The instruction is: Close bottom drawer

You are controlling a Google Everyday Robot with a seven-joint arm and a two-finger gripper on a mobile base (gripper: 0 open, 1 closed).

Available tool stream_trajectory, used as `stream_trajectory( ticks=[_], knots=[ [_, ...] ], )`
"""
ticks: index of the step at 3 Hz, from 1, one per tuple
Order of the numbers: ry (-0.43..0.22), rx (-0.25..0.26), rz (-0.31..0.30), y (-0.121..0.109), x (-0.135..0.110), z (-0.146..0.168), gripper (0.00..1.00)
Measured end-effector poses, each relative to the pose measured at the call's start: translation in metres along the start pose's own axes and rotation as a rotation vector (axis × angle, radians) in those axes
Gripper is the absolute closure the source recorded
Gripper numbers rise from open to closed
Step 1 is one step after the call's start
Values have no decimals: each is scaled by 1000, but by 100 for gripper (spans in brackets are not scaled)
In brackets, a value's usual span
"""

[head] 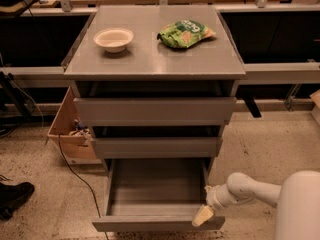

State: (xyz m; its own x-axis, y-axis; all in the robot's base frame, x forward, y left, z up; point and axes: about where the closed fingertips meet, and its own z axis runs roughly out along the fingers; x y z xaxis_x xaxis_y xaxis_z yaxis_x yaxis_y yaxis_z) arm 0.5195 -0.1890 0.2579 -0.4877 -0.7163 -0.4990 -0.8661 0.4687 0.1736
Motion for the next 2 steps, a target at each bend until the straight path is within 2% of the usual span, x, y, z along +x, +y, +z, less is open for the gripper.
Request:
stream_trajectory(
  ticks=[2],
  knots=[
    [-23, -47, -17, -3, -11, 46, 0]
  ],
)
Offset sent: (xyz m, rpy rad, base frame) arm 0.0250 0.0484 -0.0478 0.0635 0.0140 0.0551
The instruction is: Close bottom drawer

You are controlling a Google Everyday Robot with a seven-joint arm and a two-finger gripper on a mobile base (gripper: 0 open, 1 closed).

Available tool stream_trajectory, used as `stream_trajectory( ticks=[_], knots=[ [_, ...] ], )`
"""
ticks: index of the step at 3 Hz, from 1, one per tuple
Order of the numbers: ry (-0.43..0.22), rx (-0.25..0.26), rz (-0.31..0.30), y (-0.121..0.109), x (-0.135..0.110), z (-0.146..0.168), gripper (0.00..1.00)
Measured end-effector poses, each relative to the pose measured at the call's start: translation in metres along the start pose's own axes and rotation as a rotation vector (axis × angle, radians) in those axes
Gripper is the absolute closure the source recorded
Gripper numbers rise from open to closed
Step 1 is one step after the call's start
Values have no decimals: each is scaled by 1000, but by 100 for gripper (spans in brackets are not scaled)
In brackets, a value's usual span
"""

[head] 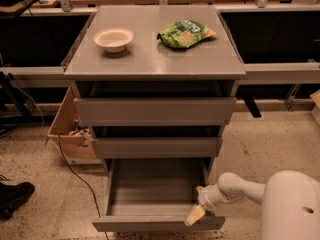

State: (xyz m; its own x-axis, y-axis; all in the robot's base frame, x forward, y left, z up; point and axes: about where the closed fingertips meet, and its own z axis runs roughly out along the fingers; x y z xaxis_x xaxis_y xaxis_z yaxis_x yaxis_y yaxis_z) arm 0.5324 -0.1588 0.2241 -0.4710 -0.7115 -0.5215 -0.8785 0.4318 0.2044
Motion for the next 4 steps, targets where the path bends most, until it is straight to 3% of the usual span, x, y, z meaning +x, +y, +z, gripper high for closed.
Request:
stream_trajectory(
  ticks=[2, 4],
  knots=[
    [-5, -40, -53, 3, -8, 42, 0],
    [-8, -41, -93, 17, 2, 59, 0]
  ],
)
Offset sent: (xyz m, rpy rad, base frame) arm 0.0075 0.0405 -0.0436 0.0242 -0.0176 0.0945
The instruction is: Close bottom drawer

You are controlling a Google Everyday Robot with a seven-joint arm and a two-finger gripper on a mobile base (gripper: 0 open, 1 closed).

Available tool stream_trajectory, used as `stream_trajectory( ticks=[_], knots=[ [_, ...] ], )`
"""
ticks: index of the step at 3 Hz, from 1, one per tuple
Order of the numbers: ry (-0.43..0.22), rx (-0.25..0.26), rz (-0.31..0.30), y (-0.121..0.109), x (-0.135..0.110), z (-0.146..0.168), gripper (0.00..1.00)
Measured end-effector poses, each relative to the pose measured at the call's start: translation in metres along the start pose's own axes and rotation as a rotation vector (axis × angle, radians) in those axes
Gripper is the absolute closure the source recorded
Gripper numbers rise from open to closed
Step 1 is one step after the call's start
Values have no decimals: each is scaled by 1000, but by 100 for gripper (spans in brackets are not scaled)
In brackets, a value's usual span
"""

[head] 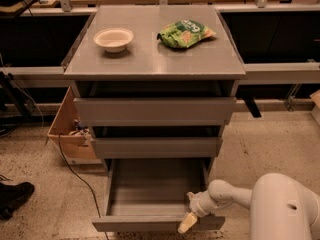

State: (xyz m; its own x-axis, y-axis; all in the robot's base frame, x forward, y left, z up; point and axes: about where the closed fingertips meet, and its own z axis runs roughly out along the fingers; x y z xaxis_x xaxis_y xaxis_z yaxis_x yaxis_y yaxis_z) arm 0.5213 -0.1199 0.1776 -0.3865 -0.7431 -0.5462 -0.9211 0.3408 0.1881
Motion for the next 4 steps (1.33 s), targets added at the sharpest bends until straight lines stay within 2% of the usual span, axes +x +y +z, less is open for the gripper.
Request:
stream_trajectory(
  ticks=[1, 2, 3, 4],
  knots=[
    [4, 7, -15, 3, 3, 4, 18],
    [2, 17, -22, -2, -1, 4, 49],
    [-9, 56, -42, -27, -15, -1, 74],
    [-8, 87, -73, -58, -36, -5, 71]
  ],
)
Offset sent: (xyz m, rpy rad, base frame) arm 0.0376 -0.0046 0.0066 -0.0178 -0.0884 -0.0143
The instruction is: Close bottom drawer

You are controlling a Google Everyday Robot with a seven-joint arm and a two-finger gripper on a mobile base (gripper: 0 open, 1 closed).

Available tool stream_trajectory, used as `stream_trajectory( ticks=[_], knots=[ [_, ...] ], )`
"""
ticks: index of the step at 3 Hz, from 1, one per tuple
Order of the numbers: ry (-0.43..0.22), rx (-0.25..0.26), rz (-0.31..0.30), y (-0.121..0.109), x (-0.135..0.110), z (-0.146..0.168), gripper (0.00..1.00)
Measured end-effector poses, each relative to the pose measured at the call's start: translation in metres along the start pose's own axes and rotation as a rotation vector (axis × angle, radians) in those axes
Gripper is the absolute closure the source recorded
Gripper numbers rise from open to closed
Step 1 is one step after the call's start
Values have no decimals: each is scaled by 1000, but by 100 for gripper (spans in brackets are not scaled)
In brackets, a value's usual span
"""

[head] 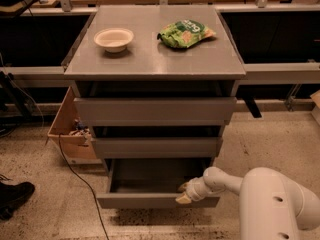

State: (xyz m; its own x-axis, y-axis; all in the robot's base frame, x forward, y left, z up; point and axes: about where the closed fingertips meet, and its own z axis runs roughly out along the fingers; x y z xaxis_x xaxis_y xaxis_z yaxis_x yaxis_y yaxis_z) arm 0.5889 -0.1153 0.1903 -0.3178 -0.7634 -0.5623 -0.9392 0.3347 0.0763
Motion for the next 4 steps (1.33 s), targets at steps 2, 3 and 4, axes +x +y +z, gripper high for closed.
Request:
stream_trajectory(
  ticks=[2, 3, 4],
  knots=[
    [-23, 61, -39, -61, -38, -5, 24],
    [-38, 80, -35, -70, -42, -11, 100],
    [-45, 85, -25, -67, -39, -15, 100]
  ],
)
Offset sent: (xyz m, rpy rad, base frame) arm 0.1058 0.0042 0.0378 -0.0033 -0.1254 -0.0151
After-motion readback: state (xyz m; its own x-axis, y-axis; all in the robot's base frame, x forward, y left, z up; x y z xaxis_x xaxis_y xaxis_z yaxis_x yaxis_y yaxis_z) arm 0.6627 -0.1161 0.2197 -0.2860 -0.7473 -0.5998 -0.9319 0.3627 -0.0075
